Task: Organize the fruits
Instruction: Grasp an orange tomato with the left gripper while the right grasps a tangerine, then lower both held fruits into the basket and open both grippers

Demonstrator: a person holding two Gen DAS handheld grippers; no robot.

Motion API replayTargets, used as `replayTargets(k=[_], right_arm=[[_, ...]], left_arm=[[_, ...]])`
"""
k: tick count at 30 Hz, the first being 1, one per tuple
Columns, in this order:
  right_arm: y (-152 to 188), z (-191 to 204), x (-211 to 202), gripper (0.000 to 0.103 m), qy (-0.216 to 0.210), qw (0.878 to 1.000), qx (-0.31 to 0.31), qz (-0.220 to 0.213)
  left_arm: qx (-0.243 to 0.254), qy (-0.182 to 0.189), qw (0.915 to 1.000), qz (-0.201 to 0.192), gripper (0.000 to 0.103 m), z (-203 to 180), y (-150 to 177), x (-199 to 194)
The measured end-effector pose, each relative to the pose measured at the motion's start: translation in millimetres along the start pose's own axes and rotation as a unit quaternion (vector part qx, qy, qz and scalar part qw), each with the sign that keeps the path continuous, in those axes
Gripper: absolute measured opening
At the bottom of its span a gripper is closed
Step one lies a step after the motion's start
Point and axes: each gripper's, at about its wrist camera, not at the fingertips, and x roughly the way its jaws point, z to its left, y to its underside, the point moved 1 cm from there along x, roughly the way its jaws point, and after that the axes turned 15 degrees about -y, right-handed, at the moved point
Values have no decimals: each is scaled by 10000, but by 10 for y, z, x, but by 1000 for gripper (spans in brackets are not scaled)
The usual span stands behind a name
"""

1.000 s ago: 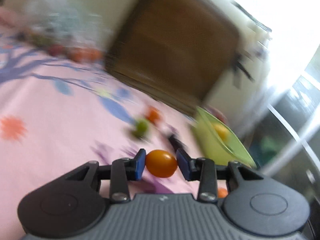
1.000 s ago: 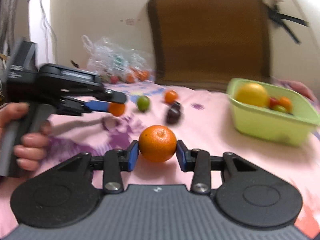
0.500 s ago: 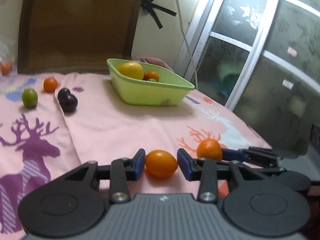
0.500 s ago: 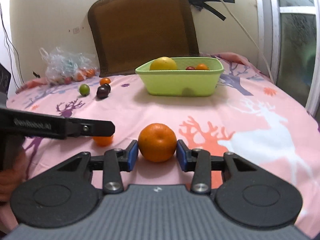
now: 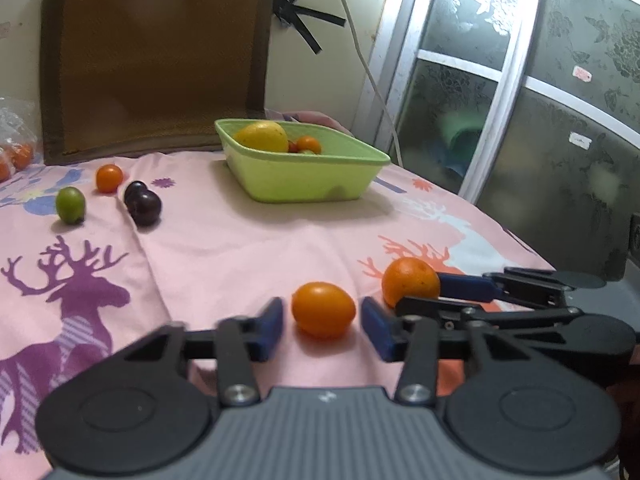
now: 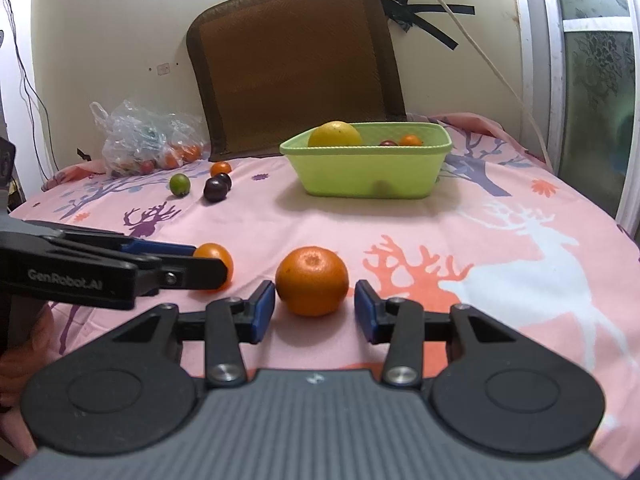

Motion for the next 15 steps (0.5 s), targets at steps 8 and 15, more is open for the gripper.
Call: replayTargets(k=[8,15], right_arm=[[-77,-56,8,41,-7,9997,100,-236],[-490,-369,137,42,385,9943,128,-988]], left_arm=[[-192,334,9992,-112,36,-11,-223,64],[-310,341,9980,-441,35,-64,-906,512]])
